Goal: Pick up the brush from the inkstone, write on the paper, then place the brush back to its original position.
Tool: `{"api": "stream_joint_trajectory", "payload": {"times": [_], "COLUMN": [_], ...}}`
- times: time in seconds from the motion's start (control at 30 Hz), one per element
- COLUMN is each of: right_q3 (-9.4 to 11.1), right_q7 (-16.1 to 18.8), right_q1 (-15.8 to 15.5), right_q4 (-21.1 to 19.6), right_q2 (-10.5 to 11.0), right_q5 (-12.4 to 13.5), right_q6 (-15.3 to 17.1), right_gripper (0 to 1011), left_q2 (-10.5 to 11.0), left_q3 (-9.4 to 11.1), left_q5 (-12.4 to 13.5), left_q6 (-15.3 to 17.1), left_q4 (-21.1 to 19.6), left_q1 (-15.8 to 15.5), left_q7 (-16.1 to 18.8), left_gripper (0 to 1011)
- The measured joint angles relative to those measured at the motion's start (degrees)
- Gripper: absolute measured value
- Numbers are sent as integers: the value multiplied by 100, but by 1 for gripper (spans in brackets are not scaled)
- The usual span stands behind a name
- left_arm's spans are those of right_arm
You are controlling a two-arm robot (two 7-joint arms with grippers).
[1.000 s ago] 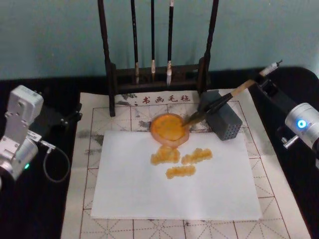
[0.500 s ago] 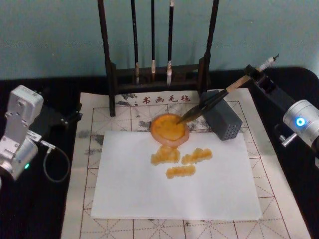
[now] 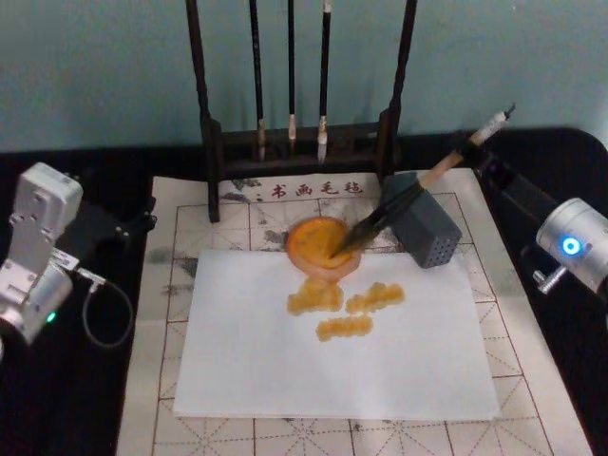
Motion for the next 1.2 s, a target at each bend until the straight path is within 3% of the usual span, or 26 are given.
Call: {"api": "stream_joint_trajectory", "payload": {"times": [0.5, 1.2], "right_q3": [-156, -597], "right_q7": [496, 888], "right_q1": [-223, -136], "right_q4": [-278, -387], "right_q2": [226, 66], "right_q5": [-250, -638], "right_q6": [73, 202], "right_gripper": [181, 181], "left_q2": [0, 0], "left_q3": [0, 0], "left_q5": [0, 0], "left_q6": [0, 0], "left_q4": [0, 0], "left_q1": [0, 0], "left_q7": [0, 0], "left_gripper": [1001, 1001]}}
